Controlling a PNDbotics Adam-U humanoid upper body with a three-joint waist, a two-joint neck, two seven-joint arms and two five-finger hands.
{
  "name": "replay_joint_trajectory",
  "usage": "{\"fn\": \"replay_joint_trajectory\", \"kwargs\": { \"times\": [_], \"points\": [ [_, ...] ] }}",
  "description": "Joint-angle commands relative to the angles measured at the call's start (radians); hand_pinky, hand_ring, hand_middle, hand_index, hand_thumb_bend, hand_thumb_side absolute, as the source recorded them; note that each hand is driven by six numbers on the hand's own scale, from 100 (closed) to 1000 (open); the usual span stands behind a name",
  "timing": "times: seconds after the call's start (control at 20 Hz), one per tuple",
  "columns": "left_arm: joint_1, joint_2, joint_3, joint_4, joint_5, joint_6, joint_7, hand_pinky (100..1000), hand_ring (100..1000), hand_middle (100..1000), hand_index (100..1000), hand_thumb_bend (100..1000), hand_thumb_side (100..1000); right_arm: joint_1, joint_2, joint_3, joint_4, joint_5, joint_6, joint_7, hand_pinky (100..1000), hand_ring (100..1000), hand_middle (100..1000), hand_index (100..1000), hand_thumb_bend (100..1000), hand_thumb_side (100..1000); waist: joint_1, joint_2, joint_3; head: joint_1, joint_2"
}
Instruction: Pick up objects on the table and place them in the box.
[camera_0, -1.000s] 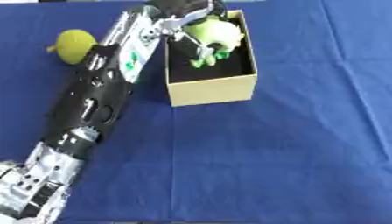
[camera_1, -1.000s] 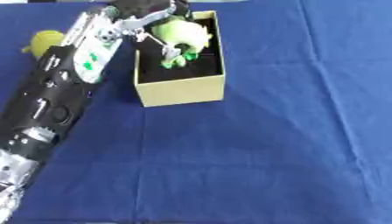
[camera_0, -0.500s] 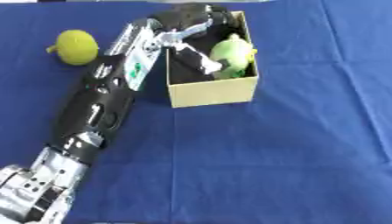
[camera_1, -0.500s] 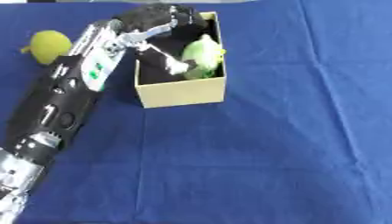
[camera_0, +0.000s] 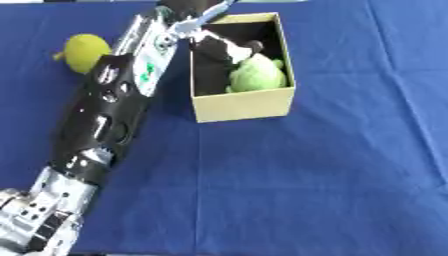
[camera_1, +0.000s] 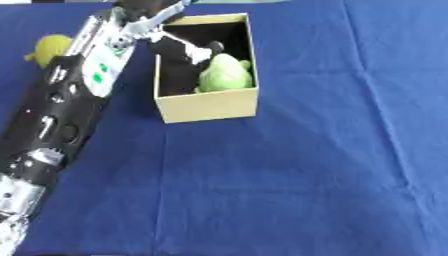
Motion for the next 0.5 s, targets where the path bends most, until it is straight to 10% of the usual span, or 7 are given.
{"fn": "replay_joint_trajectory", "kwargs": {
  "times": [0.05,0.5],
  "points": [
    [-0.033,0.104,0.038,-0.068,0.052,0.064,0.000,907,903,838,910,357,455,-0.001,-0.037,-0.011,-0.015,0.004,-0.005,-0.005,890,791,532,776,100,550,0.003,-0.022,0.006,-0.013,0.004],
    [-0.011,0.336,0.106,0.083,0.032,0.095,-0.075,938,941,874,925,424,429,0.010,-0.051,-0.017,-0.015,0.023,-0.011,-0.013,891,791,530,775,100,548,0.012,-0.016,0.023,-0.044,-0.003]
  ]
}}
